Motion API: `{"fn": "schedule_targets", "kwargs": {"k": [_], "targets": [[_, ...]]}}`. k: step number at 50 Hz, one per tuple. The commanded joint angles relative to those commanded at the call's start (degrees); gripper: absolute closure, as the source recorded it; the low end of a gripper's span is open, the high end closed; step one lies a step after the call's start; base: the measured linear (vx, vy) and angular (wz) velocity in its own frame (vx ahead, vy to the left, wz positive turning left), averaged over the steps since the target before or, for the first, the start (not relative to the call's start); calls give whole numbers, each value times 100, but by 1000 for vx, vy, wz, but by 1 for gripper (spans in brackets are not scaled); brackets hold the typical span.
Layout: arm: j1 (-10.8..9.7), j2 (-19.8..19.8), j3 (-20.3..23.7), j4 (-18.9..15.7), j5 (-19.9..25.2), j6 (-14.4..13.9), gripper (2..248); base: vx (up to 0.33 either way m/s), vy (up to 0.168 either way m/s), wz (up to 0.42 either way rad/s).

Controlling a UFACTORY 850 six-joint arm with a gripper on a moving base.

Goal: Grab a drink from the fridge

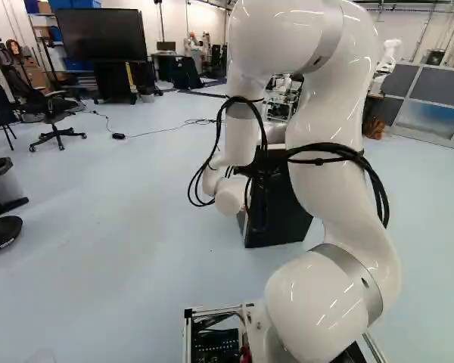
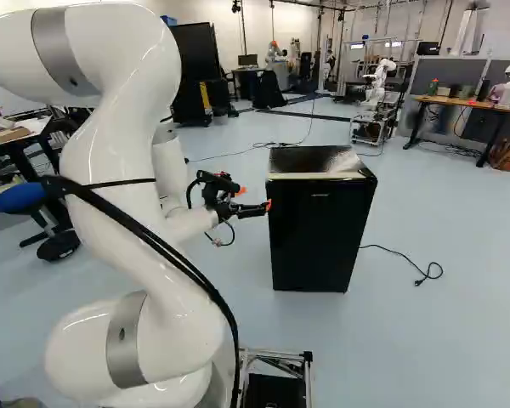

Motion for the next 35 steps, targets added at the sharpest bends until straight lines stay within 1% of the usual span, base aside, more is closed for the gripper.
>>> {"fn": "schedule_targets", "kwargs": {"k": [7, 14, 35], "targets": [[74, -74, -116, 115, 0, 0, 3, 0, 0, 0], [105, -177, -280, 232, 0, 0, 3, 0, 0, 0], [38, -569, -916, 594, 0, 0, 3, 0, 0, 0]]}}
